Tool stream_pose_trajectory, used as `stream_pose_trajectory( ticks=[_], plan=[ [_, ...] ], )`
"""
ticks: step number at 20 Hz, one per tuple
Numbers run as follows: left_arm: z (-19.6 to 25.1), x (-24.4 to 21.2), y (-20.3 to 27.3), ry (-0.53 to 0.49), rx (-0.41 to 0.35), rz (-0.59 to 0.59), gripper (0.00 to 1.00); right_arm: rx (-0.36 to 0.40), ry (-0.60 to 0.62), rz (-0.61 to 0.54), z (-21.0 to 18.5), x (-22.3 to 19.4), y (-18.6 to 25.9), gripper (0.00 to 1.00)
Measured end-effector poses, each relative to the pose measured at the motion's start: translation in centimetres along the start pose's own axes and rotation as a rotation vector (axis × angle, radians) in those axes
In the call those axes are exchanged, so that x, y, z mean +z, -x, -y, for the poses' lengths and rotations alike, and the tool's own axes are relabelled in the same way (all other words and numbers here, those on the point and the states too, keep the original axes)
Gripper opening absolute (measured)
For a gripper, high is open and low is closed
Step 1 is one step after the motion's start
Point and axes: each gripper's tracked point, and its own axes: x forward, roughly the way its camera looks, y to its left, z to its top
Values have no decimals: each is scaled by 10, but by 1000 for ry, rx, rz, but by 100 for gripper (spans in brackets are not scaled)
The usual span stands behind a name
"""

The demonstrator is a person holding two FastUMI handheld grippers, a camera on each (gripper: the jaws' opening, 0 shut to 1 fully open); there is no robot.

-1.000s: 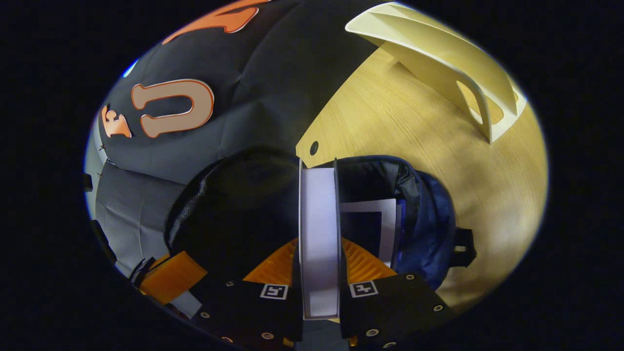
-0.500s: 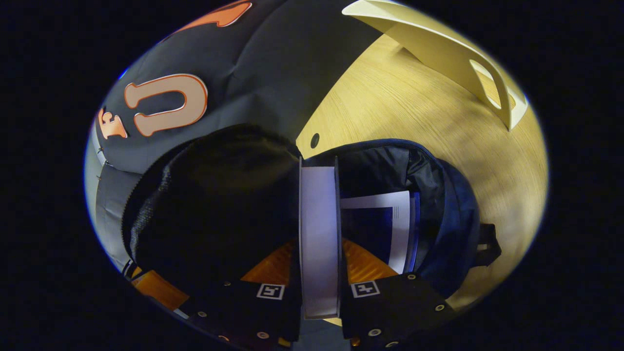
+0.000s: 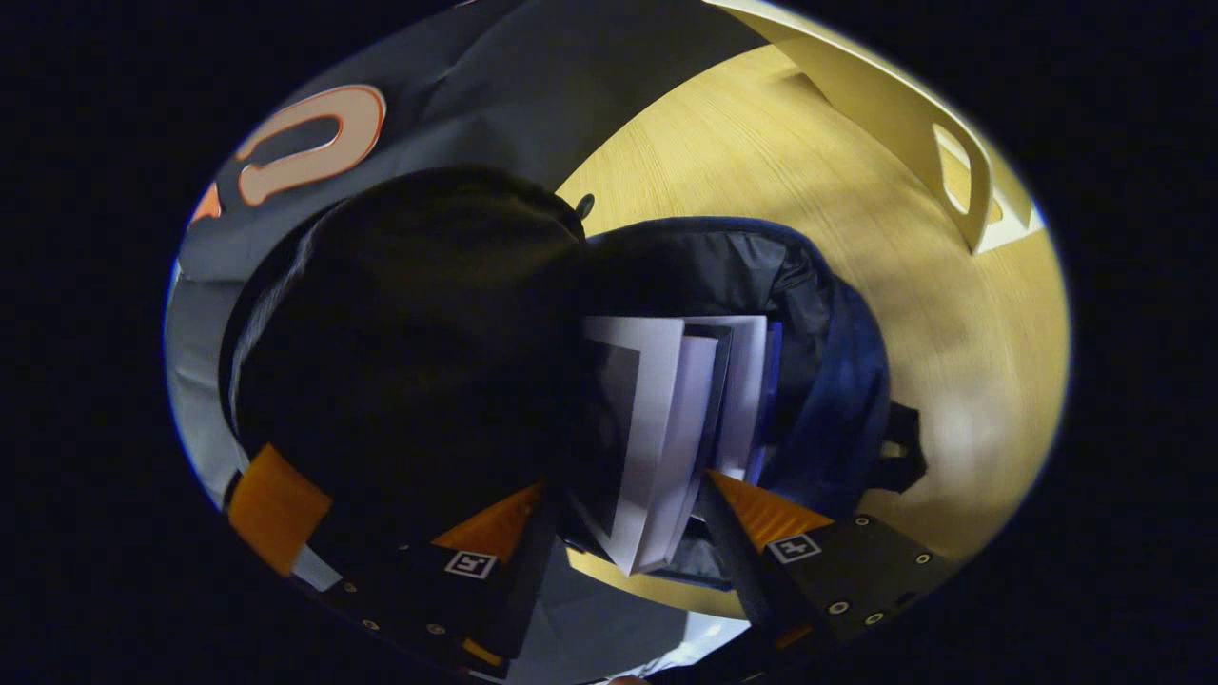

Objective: Open the schoolbag, grab two books from the bookshelf and put them into the schoolbag.

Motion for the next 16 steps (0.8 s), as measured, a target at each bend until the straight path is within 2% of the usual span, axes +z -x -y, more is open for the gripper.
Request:
stream_pose_trajectory(
  ticks=[1,4,9,14,15,16],
  plan=[
    [0,-1,1,12,3,6,2,-2,14,16,0,5,8,90],
    [1,-2,2,46,21,13,2,-19,44,73,9,25,33,94],
    [12,-5,-4,33,64,4,4,-45,135,184,22,62,88,94],
    [60,10,-11,48,-2,47,17,-116,239,344,46,106,150,94],
    [69,15,-11,43,-10,61,20,-132,259,376,52,114,161,94],
    [79,21,-12,42,-17,72,31,-141,282,408,54,123,172,94]
  ],
)
